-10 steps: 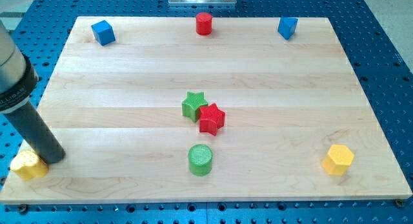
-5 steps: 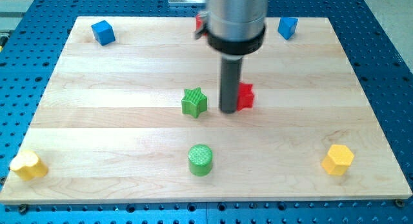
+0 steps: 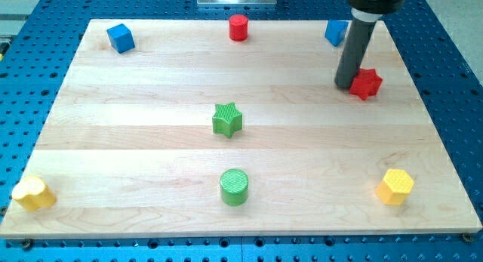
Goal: Move the green star and red star in the opposite direction
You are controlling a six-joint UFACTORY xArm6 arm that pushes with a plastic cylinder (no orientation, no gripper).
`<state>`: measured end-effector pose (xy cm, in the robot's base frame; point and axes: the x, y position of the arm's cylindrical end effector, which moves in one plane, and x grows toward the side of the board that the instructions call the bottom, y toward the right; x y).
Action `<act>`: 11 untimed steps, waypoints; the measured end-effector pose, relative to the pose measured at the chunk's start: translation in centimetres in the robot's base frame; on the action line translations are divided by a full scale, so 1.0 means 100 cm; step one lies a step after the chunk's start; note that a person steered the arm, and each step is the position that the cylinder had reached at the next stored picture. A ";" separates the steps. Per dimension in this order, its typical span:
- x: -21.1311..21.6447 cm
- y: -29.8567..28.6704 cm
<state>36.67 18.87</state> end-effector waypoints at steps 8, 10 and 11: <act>0.054 -0.258; 0.060 -0.324; 0.056 -0.381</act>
<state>42.30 -19.24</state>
